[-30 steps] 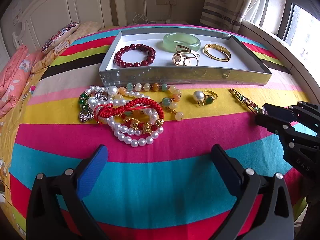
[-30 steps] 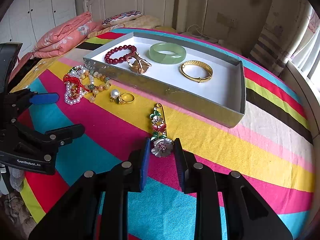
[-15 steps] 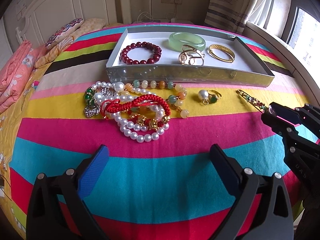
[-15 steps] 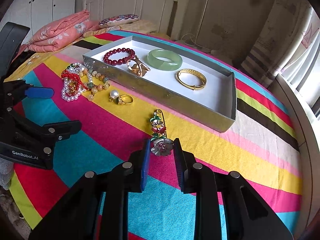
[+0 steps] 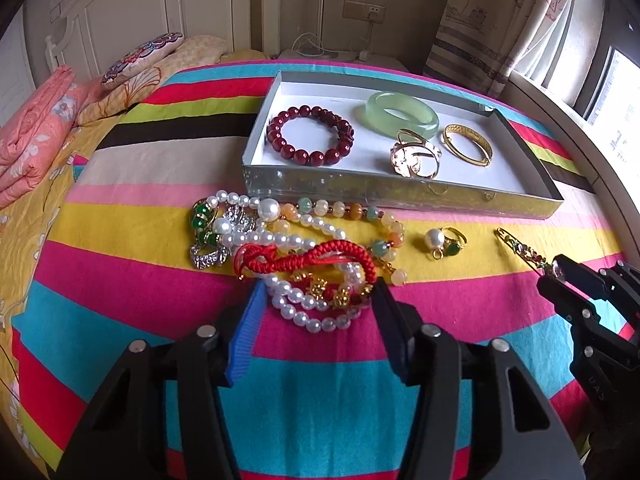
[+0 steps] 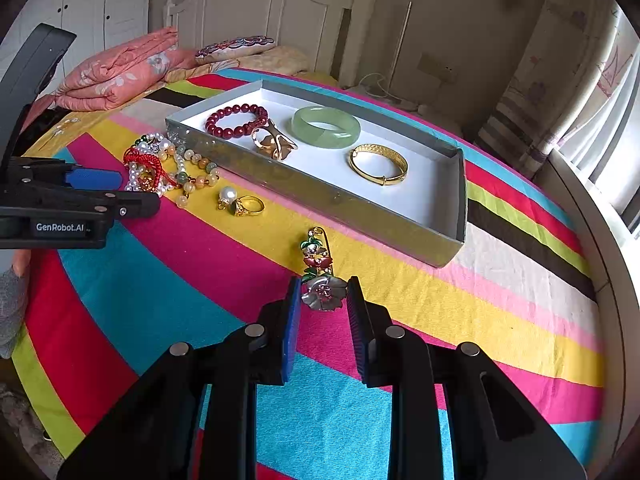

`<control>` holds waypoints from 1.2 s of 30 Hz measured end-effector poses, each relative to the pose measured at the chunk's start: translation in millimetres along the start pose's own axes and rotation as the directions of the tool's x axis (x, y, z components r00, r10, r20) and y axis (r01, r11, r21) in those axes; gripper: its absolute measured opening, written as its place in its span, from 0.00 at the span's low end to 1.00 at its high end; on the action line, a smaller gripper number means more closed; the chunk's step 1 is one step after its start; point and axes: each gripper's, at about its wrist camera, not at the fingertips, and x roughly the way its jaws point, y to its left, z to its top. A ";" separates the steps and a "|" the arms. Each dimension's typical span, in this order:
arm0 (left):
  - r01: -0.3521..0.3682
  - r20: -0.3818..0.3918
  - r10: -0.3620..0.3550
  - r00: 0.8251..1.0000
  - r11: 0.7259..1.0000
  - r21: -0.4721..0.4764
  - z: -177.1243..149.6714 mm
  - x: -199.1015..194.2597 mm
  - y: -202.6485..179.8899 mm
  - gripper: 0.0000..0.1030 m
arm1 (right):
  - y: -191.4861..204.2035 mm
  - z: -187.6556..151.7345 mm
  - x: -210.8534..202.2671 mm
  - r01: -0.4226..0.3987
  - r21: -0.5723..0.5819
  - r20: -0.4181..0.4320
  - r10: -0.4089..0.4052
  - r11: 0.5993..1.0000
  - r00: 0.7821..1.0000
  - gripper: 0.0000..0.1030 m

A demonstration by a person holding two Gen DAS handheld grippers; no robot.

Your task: Organize jewelry

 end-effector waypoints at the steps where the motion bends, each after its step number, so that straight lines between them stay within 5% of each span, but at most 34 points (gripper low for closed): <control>1: 0.009 0.004 -0.009 1.000 1.000 0.012 -0.2 -1.9 -1.6 0.34 | -1.1 -0.1 -0.2 -0.002 0.003 0.001 0.002 1.000 1.000 0.24; 5: 0.007 0.057 -0.011 0.998 0.997 0.070 -7.5 -21.3 -6.2 0.10 | -4.1 -0.7 -1.9 -0.008 0.018 0.010 0.007 1.000 1.000 0.24; 21: 0.102 0.202 -0.110 0.973 0.994 0.049 -14.7 -92.1 18.6 0.10 | -9.5 -2.3 -9.3 -0.011 0.052 0.048 0.009 0.999 0.999 0.24; 36: 0.139 0.227 -0.157 0.961 0.986 0.092 -7.8 -102.3 2.5 0.10 | -39.6 -8.5 -32.8 -0.164 0.184 0.174 0.132 0.969 0.976 0.24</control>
